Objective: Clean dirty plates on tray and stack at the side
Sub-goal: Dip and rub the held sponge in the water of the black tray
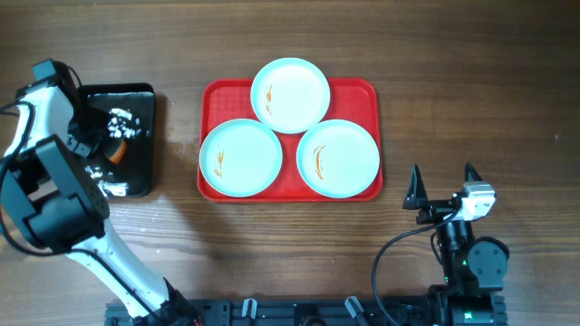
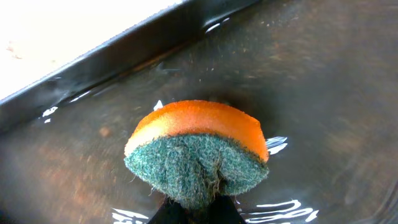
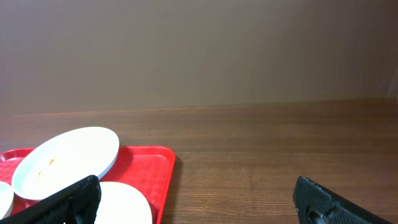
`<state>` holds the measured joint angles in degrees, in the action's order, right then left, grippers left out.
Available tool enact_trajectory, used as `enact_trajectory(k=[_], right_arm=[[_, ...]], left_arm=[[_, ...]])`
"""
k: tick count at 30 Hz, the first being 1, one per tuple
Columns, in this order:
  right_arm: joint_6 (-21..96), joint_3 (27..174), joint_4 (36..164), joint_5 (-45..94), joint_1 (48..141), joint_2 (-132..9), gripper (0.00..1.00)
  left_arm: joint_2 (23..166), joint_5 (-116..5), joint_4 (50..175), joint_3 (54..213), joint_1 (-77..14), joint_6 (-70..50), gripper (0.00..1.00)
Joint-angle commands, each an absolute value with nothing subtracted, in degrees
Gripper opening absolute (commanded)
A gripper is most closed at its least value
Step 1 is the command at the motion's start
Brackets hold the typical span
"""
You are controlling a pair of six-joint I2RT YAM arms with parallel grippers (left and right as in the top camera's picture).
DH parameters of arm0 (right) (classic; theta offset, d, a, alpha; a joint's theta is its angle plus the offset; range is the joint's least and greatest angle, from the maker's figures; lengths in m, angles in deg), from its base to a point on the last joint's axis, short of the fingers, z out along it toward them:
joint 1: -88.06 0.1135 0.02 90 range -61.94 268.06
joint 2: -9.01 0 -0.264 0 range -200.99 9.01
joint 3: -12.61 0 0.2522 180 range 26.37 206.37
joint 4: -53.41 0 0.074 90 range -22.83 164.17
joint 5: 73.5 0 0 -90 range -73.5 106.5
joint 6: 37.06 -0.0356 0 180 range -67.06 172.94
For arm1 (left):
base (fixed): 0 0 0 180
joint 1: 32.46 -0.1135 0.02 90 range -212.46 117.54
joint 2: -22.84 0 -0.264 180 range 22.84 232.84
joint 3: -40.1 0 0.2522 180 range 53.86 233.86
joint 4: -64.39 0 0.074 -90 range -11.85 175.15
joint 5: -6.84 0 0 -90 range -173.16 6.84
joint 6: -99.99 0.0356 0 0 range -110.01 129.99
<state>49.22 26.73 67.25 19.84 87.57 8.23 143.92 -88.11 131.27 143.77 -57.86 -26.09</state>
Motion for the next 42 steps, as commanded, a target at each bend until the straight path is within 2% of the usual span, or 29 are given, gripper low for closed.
enact_trajectory(k=[1,11,16,21,25,35,42], right_arm=[[49.94,26.67,67.07,19.03,87.22,8.73,1.00],[49.94,26.67,67.07,19.03,87.22,8.73,1.00],[49.94,26.67,67.07,19.03,87.22,8.73,1.00],[49.94,26.67,67.07,19.03,87.22,8.73,1.00],[49.94,26.67,67.09,19.03,87.22,8.73,1.00],[49.94,26.67,67.07,19.03,87.22,8.73,1.00],[49.94,26.67,67.07,19.03,87.22,8.73,1.00]], left_arm=[[134.54,-86.66,131.38,143.88,-57.71,-26.05,0.04],[119.15,-83.82,127.34,143.88,-57.69,-24.19,0.04],[120.12,-83.87,127.05,143.18,-57.58,-14.31,0.04],[126.37,-83.84,120.28,135.18,-56.20,-7.03,0.04],[128.16,-83.82,118.88,135.07,-55.70,1.06,0.04],[114.59,-78.66,115.75,141.10,-55.53,1.04,0.04],[117.54,-78.82,116.58,136.71,-55.55,5.78,0.04]])
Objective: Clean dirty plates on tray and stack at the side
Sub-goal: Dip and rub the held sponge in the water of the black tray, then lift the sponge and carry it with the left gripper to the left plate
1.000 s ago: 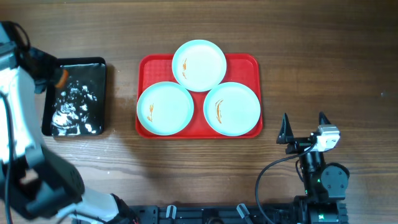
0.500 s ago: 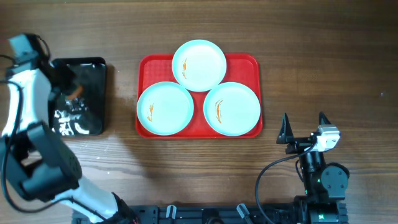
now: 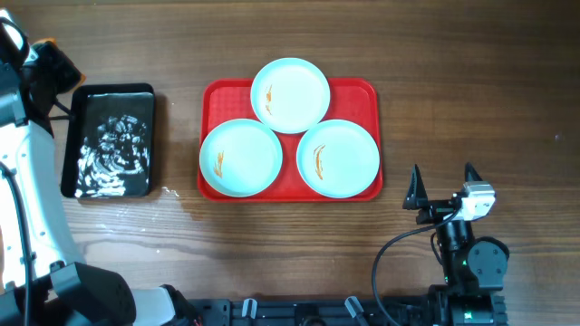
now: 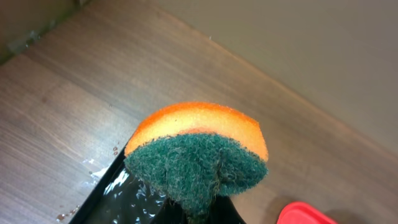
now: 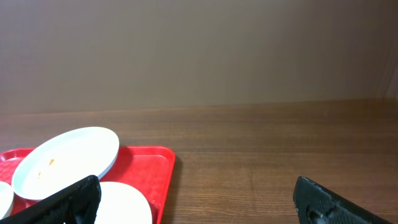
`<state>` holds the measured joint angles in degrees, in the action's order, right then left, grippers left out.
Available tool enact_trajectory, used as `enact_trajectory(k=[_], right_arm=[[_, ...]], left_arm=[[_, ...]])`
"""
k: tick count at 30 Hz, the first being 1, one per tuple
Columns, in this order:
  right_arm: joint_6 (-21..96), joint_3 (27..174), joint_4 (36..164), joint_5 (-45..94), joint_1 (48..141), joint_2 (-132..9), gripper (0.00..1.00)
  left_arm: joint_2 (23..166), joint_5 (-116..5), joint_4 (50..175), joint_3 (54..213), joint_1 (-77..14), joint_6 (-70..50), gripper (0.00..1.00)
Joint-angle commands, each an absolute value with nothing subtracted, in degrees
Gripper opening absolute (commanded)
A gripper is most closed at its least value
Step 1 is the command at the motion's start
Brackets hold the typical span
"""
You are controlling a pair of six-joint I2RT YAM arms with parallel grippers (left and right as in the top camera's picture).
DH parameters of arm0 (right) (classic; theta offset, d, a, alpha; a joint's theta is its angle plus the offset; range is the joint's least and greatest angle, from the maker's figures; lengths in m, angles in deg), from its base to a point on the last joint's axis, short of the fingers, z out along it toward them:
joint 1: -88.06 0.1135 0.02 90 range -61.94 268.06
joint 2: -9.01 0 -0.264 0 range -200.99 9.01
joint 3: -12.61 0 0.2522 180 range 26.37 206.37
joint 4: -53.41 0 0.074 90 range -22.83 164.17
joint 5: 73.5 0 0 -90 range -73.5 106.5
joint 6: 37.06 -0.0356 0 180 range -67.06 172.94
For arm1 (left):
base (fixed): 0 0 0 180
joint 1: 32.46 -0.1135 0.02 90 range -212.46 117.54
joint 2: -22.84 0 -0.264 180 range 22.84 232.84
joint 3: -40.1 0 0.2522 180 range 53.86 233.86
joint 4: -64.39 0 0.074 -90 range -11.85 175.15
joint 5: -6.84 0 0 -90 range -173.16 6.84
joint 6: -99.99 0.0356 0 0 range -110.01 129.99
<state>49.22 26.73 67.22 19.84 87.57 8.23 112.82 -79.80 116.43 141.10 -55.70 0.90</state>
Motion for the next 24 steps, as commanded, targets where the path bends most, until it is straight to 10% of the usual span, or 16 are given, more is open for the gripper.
enact_trajectory(k=[1,24], right_arm=[[49.94,26.67,67.07,19.03,87.22,8.73,1.00],[49.94,26.67,67.09,19.03,87.22,8.73,1.00]], left_arm=[[119.11,-79.60,116.01,135.11,-55.55,6.46,0.04],[113.82,-81.31,112.23,135.35,-52.95,10.02,0.04]])
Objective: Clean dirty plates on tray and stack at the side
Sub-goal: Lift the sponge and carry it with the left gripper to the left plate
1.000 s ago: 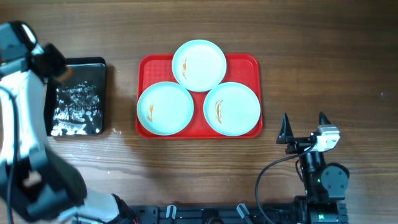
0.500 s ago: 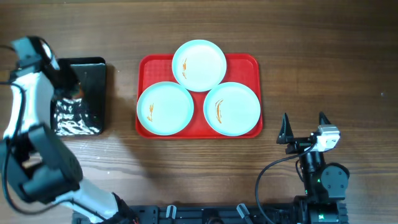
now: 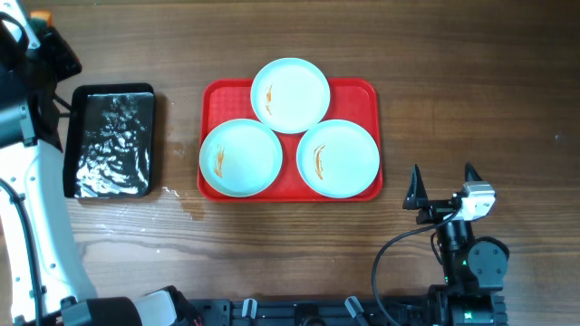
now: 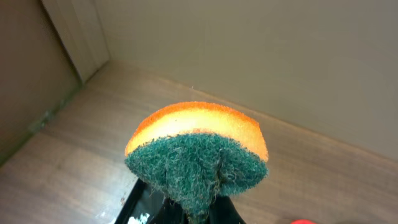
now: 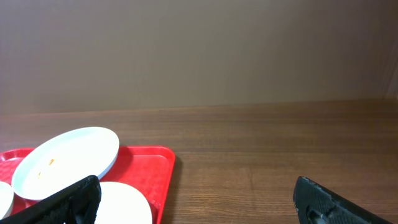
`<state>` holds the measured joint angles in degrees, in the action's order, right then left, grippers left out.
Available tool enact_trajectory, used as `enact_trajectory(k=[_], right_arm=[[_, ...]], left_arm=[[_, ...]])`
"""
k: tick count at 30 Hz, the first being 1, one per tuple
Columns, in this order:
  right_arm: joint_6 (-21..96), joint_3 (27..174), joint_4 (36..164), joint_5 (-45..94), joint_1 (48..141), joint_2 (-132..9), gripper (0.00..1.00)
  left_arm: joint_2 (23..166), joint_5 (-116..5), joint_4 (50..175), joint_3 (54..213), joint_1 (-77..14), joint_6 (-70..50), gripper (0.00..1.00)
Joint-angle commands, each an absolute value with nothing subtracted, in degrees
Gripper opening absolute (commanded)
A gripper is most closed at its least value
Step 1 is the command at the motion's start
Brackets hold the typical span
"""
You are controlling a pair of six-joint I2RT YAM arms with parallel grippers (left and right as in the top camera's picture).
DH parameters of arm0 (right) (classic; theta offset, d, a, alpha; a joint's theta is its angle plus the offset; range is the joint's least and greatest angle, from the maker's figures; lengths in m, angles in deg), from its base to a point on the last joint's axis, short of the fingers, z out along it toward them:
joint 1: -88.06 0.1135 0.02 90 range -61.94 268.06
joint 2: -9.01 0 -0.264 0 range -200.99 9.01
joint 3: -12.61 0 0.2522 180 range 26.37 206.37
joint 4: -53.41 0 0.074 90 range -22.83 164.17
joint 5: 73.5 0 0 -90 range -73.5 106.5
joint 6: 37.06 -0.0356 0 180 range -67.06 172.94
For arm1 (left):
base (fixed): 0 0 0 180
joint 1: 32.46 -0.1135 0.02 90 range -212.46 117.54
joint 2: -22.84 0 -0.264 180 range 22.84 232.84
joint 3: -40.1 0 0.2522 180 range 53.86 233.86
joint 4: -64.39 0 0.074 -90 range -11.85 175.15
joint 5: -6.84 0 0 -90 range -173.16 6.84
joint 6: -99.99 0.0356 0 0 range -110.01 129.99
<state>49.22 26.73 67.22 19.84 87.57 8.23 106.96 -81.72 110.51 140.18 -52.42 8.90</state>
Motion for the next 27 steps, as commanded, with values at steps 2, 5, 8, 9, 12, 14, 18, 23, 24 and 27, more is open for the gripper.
enact_trajectory(k=[2,5,8,9,12,14,18,23,24,27], right_arm=[[49.91,26.67,67.09,19.03,87.22,8.73,1.00],[49.94,26.67,67.07,19.03,87.22,8.73,1.00],[49.94,26.67,67.07,19.03,87.22,8.73,1.00],[49.94,26.67,67.07,19.03,87.22,8.73,1.00],[49.94,26.67,67.09,19.03,87.22,8.73,0.99],[49.94,26.67,67.07,19.03,87.22,8.73,1.00],[49.94,26.67,67.07,19.03,87.22,8.73,1.00],[49.94,26.67,67.07,19.03,87.22,8.73,1.00],[49.94,26.67,67.07,19.03,87.22,8.73,1.00],[49.94,26.67,67.09,19.01,87.24,8.73,1.00]], left_arm=[[117.89,-81.57,112.17,131.92,-53.34,10.02,0.04],[124.23,-85.00,113.54,130.11,-53.73,10.11,0.04],[122.80,-84.59,114.29,132.97,-53.06,11.09,0.04],[121.76,-84.22,114.57,134.26,-52.66,11.09,0.04],[116.62,-81.27,113.72,139.53,-51.18,11.07,0.04],[112.95,-80.41,111.64,141.69,-49.95,11.07,0.04],[108.53,-81.37,109.96,142.00,-48.99,11.11,0.04],[112.97,-81.64,117.33,137.98,-50.48,11.09,0.04],[114.59,-81.99,117.78,136.23,-50.72,11.09,0.04],[119.02,-84.70,120.67,134.00,-51.31,11.13,0.04]])
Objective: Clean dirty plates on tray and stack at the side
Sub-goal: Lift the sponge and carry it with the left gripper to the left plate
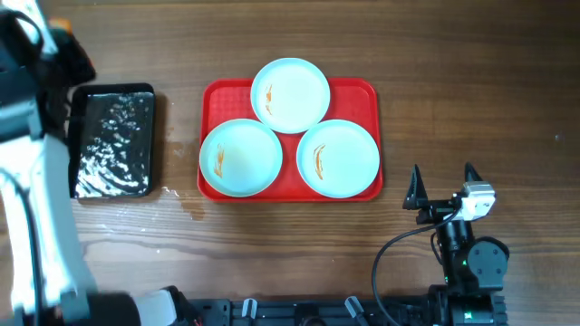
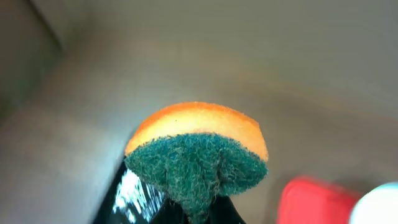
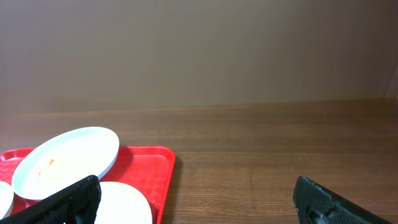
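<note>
Three pale blue plates with orange streaks fill the red tray (image 1: 365, 91): one at the back (image 1: 290, 95), one front left (image 1: 241, 158), one front right (image 1: 338, 158). My left gripper (image 2: 198, 213) is shut on an orange sponge with a green scouring face (image 2: 196, 149), held high over the table's far left corner; the wrist view is blurred by motion. The red tray's corner (image 2: 305, 199) shows at that view's lower right. My right gripper (image 1: 444, 186) stands open near the front edge, right of the tray, with nothing between its fingers.
A black tray of foamy water (image 1: 113, 142) lies left of the red tray, below my left arm. Water drops (image 1: 172, 191) wet the wood between the two trays. My right arm's base sits at the front right.
My left gripper has moved a little to the right with the sponge; its view now takes in the red tray's corner and a plate's edge. The right arm and plates are unchanged.
The sponge was first down in the black tray's water, gripped by my left gripper. Then it was held clear of the water at the tray's far end, then higher above the far left corner. Now it faces toward the red tray.
</note>
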`<state>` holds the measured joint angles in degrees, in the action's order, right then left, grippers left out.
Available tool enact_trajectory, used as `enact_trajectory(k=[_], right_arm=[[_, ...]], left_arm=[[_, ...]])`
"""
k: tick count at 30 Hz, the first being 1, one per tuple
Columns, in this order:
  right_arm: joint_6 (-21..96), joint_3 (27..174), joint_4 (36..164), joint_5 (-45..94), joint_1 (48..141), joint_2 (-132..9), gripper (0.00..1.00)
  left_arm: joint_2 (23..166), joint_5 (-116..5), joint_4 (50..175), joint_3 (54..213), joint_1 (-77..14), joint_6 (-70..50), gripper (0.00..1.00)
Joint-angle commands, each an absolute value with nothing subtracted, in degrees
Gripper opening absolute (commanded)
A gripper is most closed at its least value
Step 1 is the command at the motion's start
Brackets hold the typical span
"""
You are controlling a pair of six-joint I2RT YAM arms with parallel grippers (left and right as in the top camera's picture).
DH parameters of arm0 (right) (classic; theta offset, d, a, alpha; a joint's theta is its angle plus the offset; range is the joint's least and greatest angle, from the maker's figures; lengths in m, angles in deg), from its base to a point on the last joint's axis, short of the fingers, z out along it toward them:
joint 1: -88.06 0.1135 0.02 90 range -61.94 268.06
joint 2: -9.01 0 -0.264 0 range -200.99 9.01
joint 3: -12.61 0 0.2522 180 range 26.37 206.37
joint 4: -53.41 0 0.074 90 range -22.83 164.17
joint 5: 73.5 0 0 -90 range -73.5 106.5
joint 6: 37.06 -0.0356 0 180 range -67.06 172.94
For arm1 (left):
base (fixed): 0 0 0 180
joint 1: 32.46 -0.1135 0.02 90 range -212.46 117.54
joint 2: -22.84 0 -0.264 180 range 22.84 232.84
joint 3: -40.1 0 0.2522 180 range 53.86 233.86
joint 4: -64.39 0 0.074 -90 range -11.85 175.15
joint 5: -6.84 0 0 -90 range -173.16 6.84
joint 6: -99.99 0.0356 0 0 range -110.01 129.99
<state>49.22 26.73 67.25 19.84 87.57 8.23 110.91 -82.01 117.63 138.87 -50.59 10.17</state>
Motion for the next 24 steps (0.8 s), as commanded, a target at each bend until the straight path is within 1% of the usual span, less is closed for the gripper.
enact_trajectory(k=[1,3,6,10,14,16,19,20,24], right_arm=[[49.94,26.67,67.07,19.03,87.22,8.73,1.00],[49.96,26.67,67.07,19.03,87.22,8.73,1.00],[49.94,26.67,67.07,19.03,87.22,8.73,1.00],[49.94,26.67,67.07,19.03,87.24,8.73,1.00],[49.94,26.67,67.07,19.01,87.22,8.73,1.00],[49.94,26.67,67.07,19.03,87.22,8.73,1.00],[49.94,26.67,67.07,19.03,87.22,8.73,1.00],[49.94,26.67,67.07,19.03,87.22,8.73,1.00],[49.94,26.67,67.07,19.03,87.22,8.73,1.00]], left_arm=[[119.55,-85.48,121.24,134.02,-51.33,11.33,0.04],[118.63,-85.16,121.39,134.85,-51.09,11.26,0.04],[114.32,-80.70,121.61,138.54,-49.36,11.26,0.04],[106.70,-73.70,116.78,141.87,-45.60,10.59,0.04],[102.70,-73.11,115.25,141.84,-41.54,10.57,0.07],[102.57,-73.11,117.43,141.84,-39.31,9.19,0.07],[103.92,-73.07,123.34,141.84,-35.79,2.81,0.07],[104.75,-72.98,125.30,141.84,-34.59,0.51,0.04],[109.89,-69.55,131.01,141.82,-29.60,-7.27,0.04]])
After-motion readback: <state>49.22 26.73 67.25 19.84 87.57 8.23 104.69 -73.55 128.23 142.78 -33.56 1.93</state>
